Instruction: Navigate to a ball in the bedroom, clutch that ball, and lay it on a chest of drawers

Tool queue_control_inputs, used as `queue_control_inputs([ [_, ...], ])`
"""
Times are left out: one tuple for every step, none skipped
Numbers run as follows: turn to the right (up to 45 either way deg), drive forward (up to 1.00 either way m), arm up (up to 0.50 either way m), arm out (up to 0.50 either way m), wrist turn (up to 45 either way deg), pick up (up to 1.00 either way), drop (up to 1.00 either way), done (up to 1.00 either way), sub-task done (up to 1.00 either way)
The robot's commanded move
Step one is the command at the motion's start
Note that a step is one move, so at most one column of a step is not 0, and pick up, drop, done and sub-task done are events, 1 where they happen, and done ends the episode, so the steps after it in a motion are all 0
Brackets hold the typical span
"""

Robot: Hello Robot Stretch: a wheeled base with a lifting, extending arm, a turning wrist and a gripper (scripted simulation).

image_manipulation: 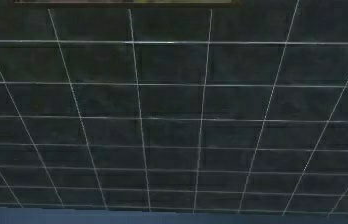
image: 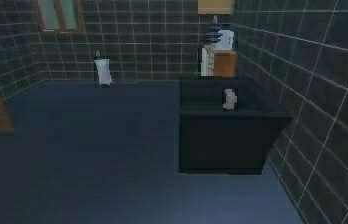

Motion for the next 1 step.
queue_control_inputs([
  [-45.0,0.00,0.00,0.00,0.0,0.00,0.00,0.00,0.00],
])
